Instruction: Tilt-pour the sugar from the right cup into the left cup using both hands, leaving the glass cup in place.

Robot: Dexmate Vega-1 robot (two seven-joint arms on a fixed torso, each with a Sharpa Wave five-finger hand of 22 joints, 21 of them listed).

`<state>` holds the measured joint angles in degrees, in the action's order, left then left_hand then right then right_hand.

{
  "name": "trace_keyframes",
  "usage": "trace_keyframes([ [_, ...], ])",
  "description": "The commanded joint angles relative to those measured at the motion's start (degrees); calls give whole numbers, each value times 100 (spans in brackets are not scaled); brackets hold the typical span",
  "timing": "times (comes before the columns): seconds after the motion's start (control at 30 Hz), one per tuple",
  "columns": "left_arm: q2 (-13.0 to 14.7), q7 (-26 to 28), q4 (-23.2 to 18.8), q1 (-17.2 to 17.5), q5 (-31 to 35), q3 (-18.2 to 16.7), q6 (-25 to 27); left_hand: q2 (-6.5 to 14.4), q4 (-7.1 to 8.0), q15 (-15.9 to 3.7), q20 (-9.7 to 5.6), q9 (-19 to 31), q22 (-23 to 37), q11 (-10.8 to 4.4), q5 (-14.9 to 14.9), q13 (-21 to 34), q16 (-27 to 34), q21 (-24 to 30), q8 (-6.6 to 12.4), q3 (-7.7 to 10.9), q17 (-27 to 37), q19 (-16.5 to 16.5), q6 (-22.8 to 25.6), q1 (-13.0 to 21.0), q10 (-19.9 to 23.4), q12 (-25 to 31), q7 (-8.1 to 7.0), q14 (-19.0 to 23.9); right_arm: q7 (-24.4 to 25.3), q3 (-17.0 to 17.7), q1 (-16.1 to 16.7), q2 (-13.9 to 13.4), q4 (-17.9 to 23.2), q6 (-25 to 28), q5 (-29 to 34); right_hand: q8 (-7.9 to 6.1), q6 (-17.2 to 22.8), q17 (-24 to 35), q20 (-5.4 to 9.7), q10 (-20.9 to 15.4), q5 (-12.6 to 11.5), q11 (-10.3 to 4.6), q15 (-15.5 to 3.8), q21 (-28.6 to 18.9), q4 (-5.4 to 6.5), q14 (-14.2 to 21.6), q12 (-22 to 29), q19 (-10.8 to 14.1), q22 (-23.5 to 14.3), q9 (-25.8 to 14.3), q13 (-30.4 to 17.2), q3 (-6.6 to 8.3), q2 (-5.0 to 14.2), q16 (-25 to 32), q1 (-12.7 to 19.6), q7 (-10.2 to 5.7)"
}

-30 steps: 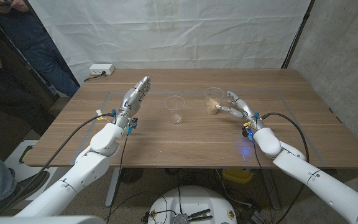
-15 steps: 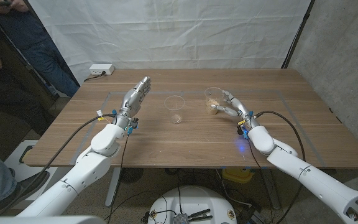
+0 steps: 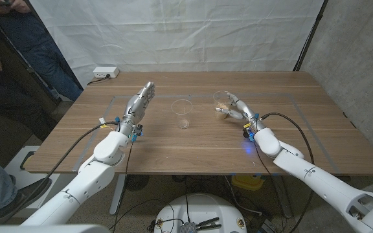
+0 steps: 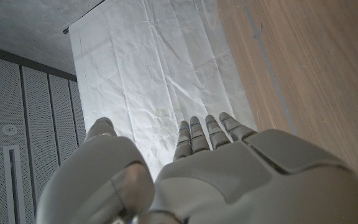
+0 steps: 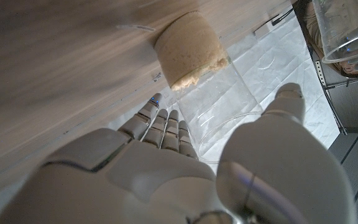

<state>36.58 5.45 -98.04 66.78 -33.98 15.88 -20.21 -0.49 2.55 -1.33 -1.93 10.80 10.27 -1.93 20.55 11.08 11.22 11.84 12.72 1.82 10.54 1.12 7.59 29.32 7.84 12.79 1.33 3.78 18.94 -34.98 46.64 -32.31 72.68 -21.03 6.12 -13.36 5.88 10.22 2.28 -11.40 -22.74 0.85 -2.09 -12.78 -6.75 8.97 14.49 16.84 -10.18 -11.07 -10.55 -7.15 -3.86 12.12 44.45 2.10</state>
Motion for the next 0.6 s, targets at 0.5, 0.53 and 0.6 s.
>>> trace_keyframes([
  [0.5,-20,156,-123,192,-25,-92,-16,89,91,-1,-5,15,17,-12,-23,8,18,8,28,-13,14,26,130,3,151,37,-19,56,928,-236,-205,426,-438,263,390,-249,1492,40,638,-1676,-117,-391,-672,-407,77,2030,371,1596,-104,-44,-19,-171,270,243,352,-337],
  [0.53,-20,164,-130,195,-20,-93,-12,92,93,0,-3,15,17,-5,-24,8,17,6,28,-14,14,23,135,2,152,36,-18,57,997,-251,-208,426,-460,230,436,-283,1636,44,646,-1790,-115,-423,-693,-442,88,2143,399,1697,-113,-44,-23,-177,297,256,357,-360],
  [0.6,-22,169,-140,201,-23,-93,-2,99,96,-1,-5,15,17,-7,-27,8,17,7,27,-14,14,27,138,0,163,38,-23,60,1071,-242,-167,405,-395,259,452,-366,2041,49,729,-2226,-107,-576,-835,-549,92,2578,508,1984,-143,-43,-32,-166,418,319,447,-492],
])
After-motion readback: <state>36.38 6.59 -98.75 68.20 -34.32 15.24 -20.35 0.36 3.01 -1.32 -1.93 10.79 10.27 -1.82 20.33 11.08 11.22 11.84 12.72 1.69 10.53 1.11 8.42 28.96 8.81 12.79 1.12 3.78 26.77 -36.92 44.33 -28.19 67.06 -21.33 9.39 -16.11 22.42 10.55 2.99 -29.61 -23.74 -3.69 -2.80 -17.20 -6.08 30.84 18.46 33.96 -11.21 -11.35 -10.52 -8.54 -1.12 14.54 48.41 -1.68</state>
